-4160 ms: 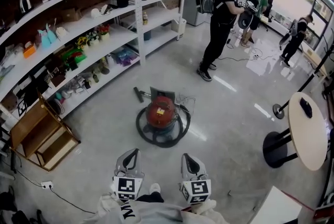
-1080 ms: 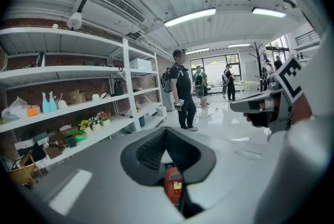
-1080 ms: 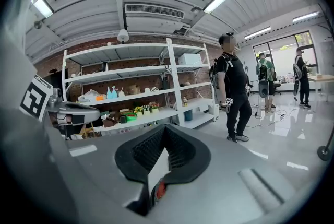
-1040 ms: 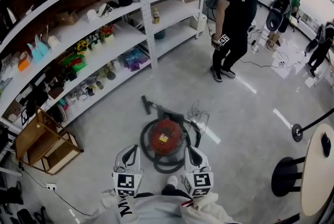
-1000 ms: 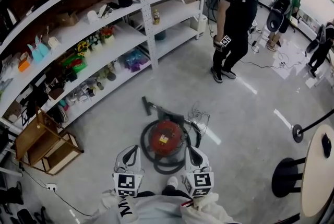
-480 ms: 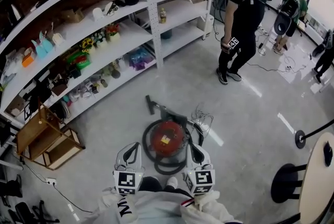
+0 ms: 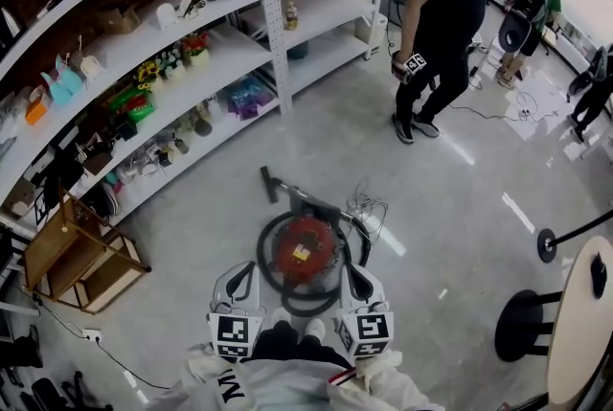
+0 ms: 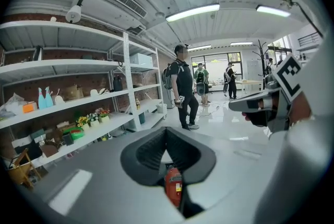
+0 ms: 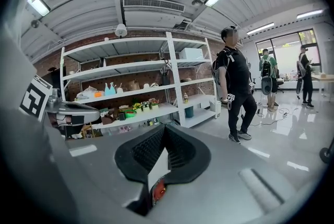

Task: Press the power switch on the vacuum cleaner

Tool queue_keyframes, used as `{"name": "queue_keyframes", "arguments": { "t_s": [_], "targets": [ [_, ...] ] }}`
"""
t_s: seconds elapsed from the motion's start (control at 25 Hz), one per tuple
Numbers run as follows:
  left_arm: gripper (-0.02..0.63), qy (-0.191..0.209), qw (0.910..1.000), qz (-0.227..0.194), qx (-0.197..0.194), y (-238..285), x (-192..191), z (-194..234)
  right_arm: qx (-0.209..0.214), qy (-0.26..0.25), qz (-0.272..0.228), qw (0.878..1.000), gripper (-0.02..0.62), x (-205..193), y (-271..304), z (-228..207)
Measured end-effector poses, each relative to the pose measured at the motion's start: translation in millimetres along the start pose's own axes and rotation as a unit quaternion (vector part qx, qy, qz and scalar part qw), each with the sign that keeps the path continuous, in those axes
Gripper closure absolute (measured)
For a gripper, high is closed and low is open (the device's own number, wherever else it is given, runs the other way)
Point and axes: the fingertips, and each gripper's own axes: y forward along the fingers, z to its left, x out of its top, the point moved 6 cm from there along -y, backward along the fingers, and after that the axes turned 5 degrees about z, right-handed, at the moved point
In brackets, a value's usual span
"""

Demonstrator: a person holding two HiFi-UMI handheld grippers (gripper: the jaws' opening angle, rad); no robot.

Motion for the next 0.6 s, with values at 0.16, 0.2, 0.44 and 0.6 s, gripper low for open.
{"name": "queue_keyframes", "arguments": {
  "t_s": [0.16, 0.2, 0.44, 0.6],
  "targets": [
    [0.606, -0.004, 0.9999, 0.001, -0.009, 13, -3, 3, -0.004, -0.005, 0.006, 1.0, 0.597, 1, 9, 1],
    [0.606, -0.006, 0.9999, 0.003, -0.01, 15, -4, 5, -0.005, -0.006, 0.008, 1.0, 0.597, 0, 11, 1],
    [0.606, -0.017, 0.9996, 0.016, -0.012, 27, -21, 21, -0.013, -0.001, 0.026, 1.0, 0.597, -8, 31, 4],
    [0.606, -0.027, 0.9992, 0.027, -0.014, 40, -41, 26, -0.016, 0.005, 0.044, 0.999, 0.597, -24, 43, 4]
  ]
}}
